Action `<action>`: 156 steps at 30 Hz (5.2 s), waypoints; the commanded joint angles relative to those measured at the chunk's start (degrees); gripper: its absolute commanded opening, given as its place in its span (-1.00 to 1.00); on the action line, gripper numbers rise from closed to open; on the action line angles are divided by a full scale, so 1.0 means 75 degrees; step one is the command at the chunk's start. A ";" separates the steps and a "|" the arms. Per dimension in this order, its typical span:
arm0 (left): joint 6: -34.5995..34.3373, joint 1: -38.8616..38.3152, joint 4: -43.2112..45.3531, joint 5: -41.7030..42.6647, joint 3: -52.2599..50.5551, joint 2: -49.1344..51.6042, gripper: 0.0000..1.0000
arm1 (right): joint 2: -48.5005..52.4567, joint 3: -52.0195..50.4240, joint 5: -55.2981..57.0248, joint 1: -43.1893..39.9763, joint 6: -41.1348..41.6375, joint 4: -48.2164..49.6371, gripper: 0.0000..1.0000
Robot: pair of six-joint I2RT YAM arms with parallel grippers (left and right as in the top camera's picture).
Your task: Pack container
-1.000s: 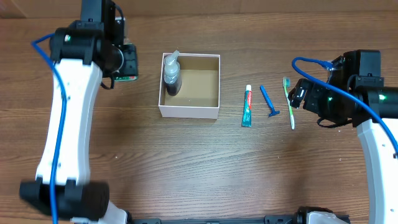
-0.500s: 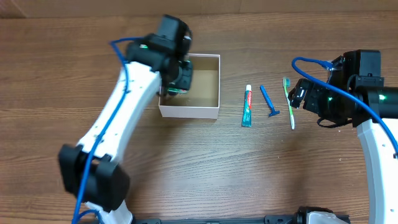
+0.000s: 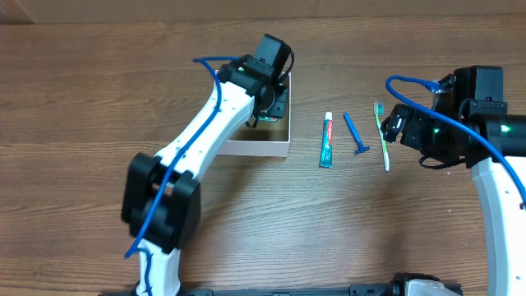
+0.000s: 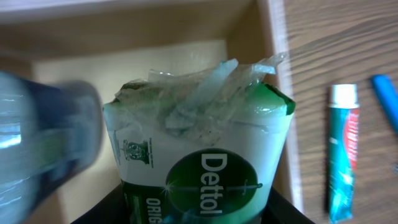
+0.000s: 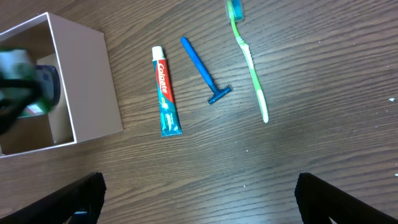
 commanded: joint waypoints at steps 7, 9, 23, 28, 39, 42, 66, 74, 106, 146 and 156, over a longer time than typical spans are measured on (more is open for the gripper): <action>-0.0796 0.0029 -0.0335 0.0679 0.0627 0.0163 0.39 | -0.0023 0.0166 0.0050 -0.0006 -0.0026 0.0038 1.00; -0.0641 0.0026 -0.0816 0.0752 0.1052 -0.0102 0.63 | -0.0023 0.0166 0.0050 -0.0006 -0.0026 0.0038 1.00; 0.0157 0.0090 -0.3264 -0.0761 0.2801 -0.2428 1.00 | -0.0023 0.0166 -0.1128 -0.0006 0.0029 0.0909 1.00; 0.0157 0.0906 -0.4363 -0.1909 0.2801 -0.2958 1.00 | 0.0076 0.0166 -0.1492 0.0003 0.0026 0.1192 1.00; -0.0070 0.4893 -0.4972 -0.1137 0.2789 -0.2946 1.00 | 0.2468 0.0163 -0.0058 0.1402 0.0029 0.1046 1.00; -0.0224 0.5622 -0.5138 -0.0667 0.2769 -0.2926 1.00 | 0.3156 0.0163 0.0385 0.1932 0.0297 0.1364 1.00; -0.0221 0.6245 -0.5453 -0.0580 0.2763 -0.2917 1.00 | 0.5540 0.0163 0.1728 0.2754 0.2221 0.3494 0.01; -0.0221 0.6242 -0.5453 -0.0580 0.2763 -0.2917 1.00 | 0.5441 0.0248 0.2349 0.2751 0.2206 0.3005 -0.55; -0.0221 0.6242 -0.5453 -0.0580 0.2763 -0.2917 1.00 | 0.3162 0.0627 0.0647 0.5222 -0.2078 0.4957 -0.64; -0.0221 0.6242 -0.5453 -0.0580 0.2763 -0.2917 1.00 | 0.4479 0.0618 0.0836 0.1113 -0.0370 0.2594 0.61; -0.0221 0.6242 -0.5453 -0.0583 0.2763 -0.2917 1.00 | 0.5913 0.0615 0.0799 0.1443 -0.0460 0.2559 0.25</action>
